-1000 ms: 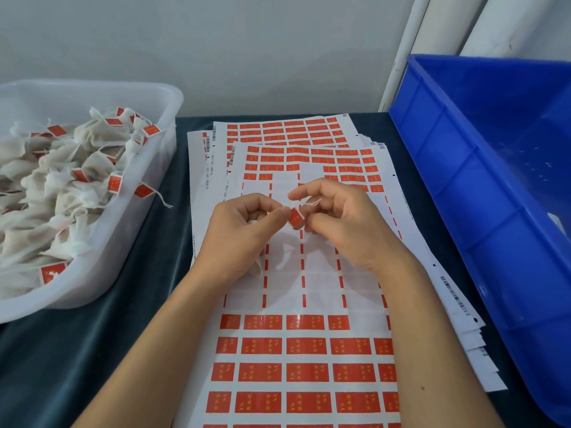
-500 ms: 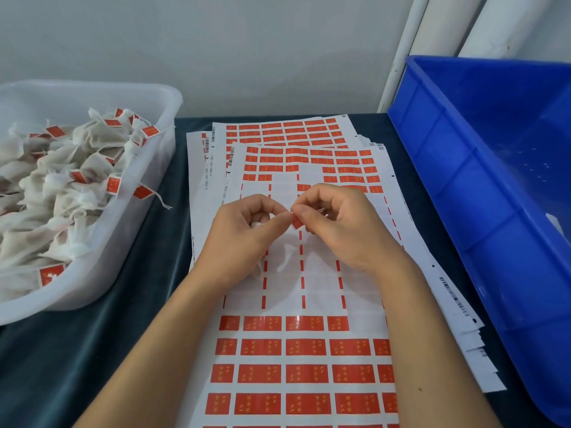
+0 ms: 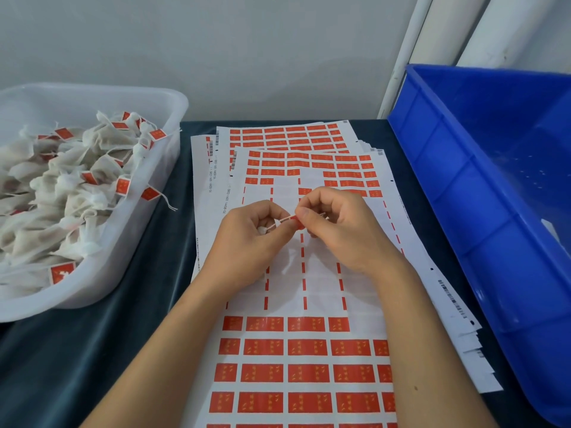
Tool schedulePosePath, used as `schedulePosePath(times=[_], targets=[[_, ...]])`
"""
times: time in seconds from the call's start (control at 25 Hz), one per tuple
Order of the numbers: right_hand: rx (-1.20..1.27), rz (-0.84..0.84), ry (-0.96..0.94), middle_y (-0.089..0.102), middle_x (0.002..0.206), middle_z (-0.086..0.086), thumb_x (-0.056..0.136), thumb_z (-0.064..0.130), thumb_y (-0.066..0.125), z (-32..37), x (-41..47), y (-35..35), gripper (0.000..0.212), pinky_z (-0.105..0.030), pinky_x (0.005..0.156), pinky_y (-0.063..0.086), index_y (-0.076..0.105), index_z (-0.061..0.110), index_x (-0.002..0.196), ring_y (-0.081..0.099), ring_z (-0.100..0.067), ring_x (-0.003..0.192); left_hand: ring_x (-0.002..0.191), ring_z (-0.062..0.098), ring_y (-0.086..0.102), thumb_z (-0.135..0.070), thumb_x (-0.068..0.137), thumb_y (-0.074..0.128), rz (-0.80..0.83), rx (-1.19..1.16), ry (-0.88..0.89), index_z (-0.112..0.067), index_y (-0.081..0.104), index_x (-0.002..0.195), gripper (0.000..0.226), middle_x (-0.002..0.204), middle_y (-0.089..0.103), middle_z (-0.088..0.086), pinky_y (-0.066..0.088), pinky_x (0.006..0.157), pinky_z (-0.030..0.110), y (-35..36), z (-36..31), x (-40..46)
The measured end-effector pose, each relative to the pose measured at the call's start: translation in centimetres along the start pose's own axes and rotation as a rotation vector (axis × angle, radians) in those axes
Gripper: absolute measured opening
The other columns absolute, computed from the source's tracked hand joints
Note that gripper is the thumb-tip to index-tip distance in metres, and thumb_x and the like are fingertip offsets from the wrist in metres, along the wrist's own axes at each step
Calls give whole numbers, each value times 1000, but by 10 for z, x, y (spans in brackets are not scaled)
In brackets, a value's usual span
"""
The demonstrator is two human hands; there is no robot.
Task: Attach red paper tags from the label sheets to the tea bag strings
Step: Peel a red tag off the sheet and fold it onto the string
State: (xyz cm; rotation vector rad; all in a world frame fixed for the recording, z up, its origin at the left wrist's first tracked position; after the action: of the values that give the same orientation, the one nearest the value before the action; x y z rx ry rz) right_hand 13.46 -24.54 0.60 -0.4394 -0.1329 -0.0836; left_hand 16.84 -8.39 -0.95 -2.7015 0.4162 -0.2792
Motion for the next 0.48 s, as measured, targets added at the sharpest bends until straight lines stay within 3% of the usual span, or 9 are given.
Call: schedulePosePath(times=[0.16, 0.32, 0.48], targets=[[1, 36, -13, 71, 84, 11, 98, 17, 67, 2, -2, 2, 11, -20, 73, 53, 71, 24, 92, 69, -9, 85, 73, 13, 66, -40, 97, 69, 22, 28, 7, -32, 73, 85, 15, 77, 70, -8, 57, 69, 32, -1, 0, -2], [-68, -2, -36, 71, 87, 11, 99, 19, 66, 3, -3, 6, 10, -26, 80, 59, 69, 27, 93, 69, -9, 88, 82, 3, 66, -42, 100, 64, 15, 74, -3, -35, 69, 88, 14, 85, 69, -20, 59, 73, 29, 2, 1, -5], [-61, -80, -60, 69, 87, 16, 98, 21, 68, 6, -3, 0, 12, -14, 74, 53, 68, 31, 91, 67, -5, 88, 80, 5, 65, -45, 101, 61, -51, 56, 26, -41, 63, 98, 5, 86, 66, -20, 56, 65, 18, -1, -4, -14]])
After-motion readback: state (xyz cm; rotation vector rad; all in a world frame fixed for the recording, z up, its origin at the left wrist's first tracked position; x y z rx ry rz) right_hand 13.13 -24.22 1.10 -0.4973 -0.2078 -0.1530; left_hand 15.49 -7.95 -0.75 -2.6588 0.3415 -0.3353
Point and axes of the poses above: each hand's wrist, its own x-axis towards the middle knuckle, its own y-axis out of the palm, z = x × y, the point moved 6 cm from there along x, towards the middle knuckle
